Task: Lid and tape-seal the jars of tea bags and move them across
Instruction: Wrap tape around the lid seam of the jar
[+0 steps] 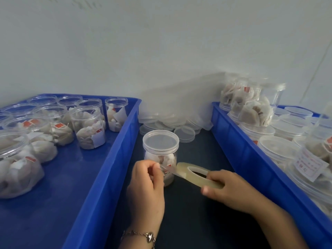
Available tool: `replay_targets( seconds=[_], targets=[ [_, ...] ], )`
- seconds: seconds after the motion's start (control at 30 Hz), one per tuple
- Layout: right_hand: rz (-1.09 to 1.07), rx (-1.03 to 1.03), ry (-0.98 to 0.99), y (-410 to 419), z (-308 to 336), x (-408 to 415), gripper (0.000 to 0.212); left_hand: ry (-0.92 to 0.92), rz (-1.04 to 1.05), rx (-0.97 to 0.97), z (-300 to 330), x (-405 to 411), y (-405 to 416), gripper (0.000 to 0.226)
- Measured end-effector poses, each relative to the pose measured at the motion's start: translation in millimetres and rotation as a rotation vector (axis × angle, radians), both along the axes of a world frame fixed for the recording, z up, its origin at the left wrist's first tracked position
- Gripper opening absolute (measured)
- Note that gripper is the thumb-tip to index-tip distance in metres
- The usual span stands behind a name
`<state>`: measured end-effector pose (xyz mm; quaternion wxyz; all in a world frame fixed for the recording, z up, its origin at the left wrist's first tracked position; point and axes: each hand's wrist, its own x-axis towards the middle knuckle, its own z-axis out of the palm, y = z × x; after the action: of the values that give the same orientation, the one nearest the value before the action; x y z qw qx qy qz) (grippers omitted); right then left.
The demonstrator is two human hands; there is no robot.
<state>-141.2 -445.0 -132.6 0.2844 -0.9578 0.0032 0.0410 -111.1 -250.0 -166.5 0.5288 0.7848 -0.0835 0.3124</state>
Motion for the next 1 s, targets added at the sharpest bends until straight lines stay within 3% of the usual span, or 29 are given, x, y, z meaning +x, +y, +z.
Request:
replay_targets(
  seconds=[0.13, 0.2, 0.33, 0.53, 1.0],
  targets=[
    [-0.104, -0.037, -0.229, 6.2, 2.5, -1.0, 0.06, -0.032, 0.022, 0.03, 3.4, -2.1, 0.2, 0.013],
    [-0.19, -0.188, -0.38, 10.7, 4.6, 1.7, 0.061, -0.108, 0.046, 0.026, 6.9, -2.2, 1.0, 0.013],
    [-0.333, -0.395, -0.519, 20.0, 5.6, 9.9, 0.072, -0.164, 0.1, -0.073, 15.2, 2.3, 2.6, 0.015],
    [-0.431, -0.562, -0.646, 19.1, 9.9, 17.2, 0.066, -0.075, 0.1, -0.088, 11.2, 7.9, 2.8, 0.022],
    [-0.472, -0.51, -0.799, 19.4, -11.4, 28.3, 0.069, 0.017, 0.147, -0.029, -4.3, 20.2, 3.2, 0.019]
  ],
)
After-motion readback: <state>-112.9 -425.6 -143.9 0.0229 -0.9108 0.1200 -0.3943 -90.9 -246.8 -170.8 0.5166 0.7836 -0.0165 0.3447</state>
